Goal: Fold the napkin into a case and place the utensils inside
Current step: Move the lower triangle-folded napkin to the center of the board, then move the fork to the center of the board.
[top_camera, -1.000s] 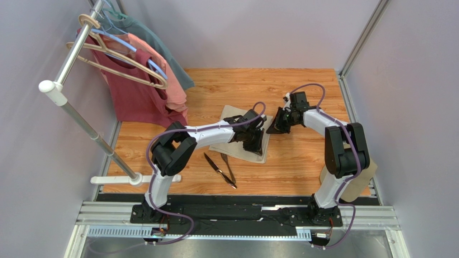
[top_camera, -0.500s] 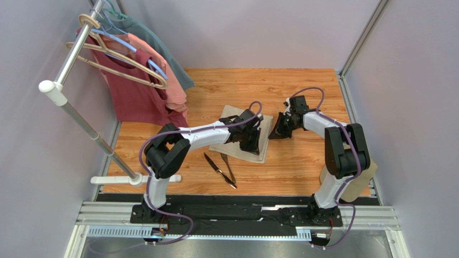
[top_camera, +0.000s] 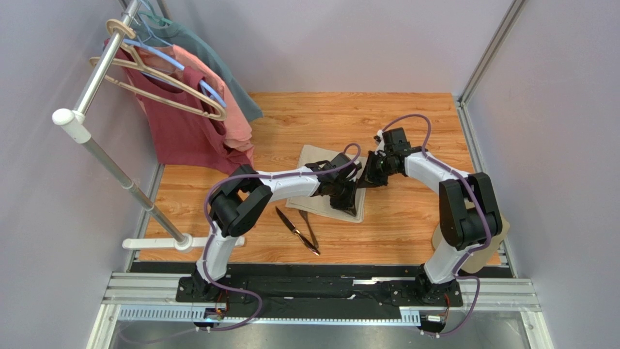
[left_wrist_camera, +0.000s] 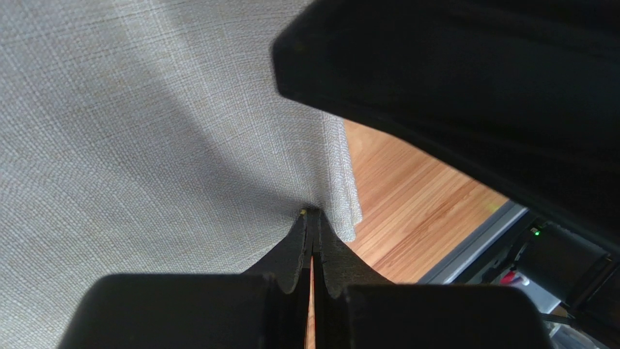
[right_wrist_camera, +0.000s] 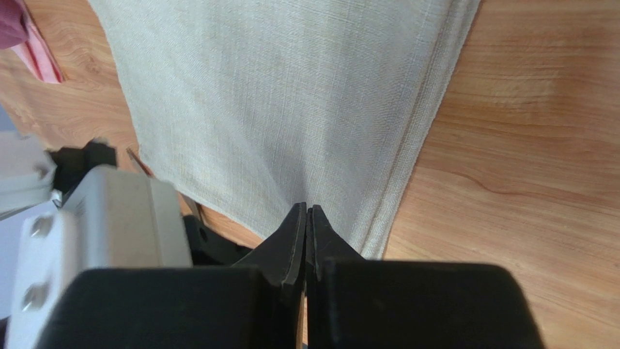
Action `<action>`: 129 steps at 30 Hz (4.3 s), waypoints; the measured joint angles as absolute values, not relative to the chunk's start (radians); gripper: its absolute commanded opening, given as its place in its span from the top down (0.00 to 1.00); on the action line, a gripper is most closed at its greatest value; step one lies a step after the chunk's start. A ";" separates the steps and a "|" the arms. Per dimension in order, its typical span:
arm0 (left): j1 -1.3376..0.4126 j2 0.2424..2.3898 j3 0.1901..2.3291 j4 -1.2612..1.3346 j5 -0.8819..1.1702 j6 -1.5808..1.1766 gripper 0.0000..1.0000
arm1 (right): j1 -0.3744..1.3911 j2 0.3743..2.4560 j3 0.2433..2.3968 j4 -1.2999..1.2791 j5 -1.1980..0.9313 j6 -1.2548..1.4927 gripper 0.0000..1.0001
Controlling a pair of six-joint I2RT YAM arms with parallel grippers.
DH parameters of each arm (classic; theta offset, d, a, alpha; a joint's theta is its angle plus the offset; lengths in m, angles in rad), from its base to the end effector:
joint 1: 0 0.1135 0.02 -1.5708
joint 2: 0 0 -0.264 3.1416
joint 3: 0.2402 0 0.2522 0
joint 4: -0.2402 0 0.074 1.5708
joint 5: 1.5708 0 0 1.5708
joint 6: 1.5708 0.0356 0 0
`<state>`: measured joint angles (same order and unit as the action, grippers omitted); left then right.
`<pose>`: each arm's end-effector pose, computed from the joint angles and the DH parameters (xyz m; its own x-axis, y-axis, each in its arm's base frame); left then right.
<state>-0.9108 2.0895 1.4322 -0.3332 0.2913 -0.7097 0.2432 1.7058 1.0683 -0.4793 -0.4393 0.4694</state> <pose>0.2621 -0.3544 0.1502 -0.9449 0.1995 -0.2594 0.3131 0.7816 -0.5395 0.3212 0.0953 0.1821 -0.9584 0.1840 -0.2182 0.0388 0.8412 0.5393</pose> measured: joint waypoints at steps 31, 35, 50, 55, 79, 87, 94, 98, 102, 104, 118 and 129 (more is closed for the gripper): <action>-0.767 1.946 1.336 -0.291 0.297 -0.641 0.87 | 0.178 2.104 1.683 -0.711 -0.168 0.330 1.00; -0.688 1.945 1.328 -0.273 0.317 -0.674 0.89 | 0.234 1.991 1.543 -0.662 -0.257 0.374 1.00; -0.557 2.102 1.534 -0.198 0.384 -0.773 0.87 | 0.211 2.090 1.488 -0.573 -0.332 0.372 1.00; -0.551 2.088 1.534 -0.236 0.359 -0.741 0.86 | 0.199 2.206 1.680 -0.582 -0.282 0.294 1.00; -0.429 2.305 1.809 -0.484 0.336 -0.625 0.92 | 0.260 2.107 1.532 -0.542 -0.334 0.320 0.92; -0.426 2.303 1.800 -0.527 0.327 -0.603 0.89 | 0.275 2.032 1.377 -0.458 -0.311 0.336 0.91; -0.424 2.200 1.730 -0.609 0.239 -0.535 0.73 | 0.362 1.934 1.276 -0.515 -0.262 0.335 0.73; -0.418 2.118 1.734 -0.636 0.195 -0.511 0.66 | 0.400 1.925 1.343 -0.604 -0.217 0.314 0.56; -0.412 2.045 1.754 -0.643 0.208 -0.516 0.66 | 0.463 1.930 1.519 -0.684 -0.138 0.260 0.47; -0.408 2.000 1.726 -0.614 0.236 -0.541 0.67 | 0.496 1.930 1.585 -0.696 -0.096 0.233 0.44; -0.483 1.621 1.095 -0.354 0.437 -0.710 0.83 | 0.558 1.838 1.365 -0.795 -0.005 0.303 1.00; -0.484 1.567 1.096 -0.348 0.432 -0.706 0.80 | 0.702 1.682 1.015 -0.709 -0.008 0.503 1.00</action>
